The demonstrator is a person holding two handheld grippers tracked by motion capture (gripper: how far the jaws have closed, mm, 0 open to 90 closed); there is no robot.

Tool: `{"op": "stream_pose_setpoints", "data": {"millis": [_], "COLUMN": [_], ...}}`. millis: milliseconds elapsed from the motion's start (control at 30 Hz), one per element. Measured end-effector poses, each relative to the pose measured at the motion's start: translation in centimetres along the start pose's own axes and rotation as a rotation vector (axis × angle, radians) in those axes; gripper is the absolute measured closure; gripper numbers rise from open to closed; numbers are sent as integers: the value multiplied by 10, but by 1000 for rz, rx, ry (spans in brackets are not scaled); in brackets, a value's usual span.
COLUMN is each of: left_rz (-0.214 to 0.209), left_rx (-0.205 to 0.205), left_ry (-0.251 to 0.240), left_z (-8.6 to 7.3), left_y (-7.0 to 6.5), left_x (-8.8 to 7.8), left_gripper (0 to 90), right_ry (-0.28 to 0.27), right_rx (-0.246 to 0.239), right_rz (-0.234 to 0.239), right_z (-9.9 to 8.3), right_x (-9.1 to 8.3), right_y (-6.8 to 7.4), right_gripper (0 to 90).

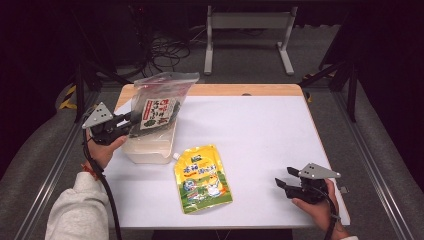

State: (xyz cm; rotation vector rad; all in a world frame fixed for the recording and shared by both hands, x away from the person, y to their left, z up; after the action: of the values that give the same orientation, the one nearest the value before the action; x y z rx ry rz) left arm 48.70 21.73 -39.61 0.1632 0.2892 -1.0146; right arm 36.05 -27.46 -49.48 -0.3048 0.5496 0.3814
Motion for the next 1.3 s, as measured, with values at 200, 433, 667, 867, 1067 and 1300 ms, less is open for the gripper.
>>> {"op": "stream_pose_setpoints", "data": {"millis": [200, 433, 667, 867, 1067, 1300], "left_rz": [18, 10, 39, 34, 27, 11], "left_rx": [-26, -29, -62, -63, -86, -108], "left_ry": [33, 69, 98, 107, 115, 101], "left_z": [-15, -29, -39, -42, -51, -60], "left_y": [-2, -2, 4, 7, 9, 9], "left_x": [-7, -13, -12, -11, -13, -14], "left_gripper": [645, 733, 798, 819, 834, 835], "right_ry": [7, 9, 12, 16, 15, 15], "right_rx": [-5, -10, -16, -10, -16, -17], "right_rz": [4, 10, 16, 19, 20, 20], "right_z": [-1, 0, 0, -1, 1, 1], "right_x": [1, 2, 2, 4, 5, 5], "right_y": [2, 3, 4, 4, 5, 5], "right_gripper": [376, 372, 370, 369, 364, 360]}}
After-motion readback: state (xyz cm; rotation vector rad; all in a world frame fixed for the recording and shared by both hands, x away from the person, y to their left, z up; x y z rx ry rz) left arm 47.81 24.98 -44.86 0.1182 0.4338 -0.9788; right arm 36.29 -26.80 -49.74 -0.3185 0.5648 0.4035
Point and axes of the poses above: each handheld gripper's, and its own axes: x roughly forward along the jaws, z roughly out of its top, y roughly to its left, the point moved 8 cm from there along x, roughly forward along the jaws, and after that the axes turned 13 degrees about -z, right-handed, at the moved point
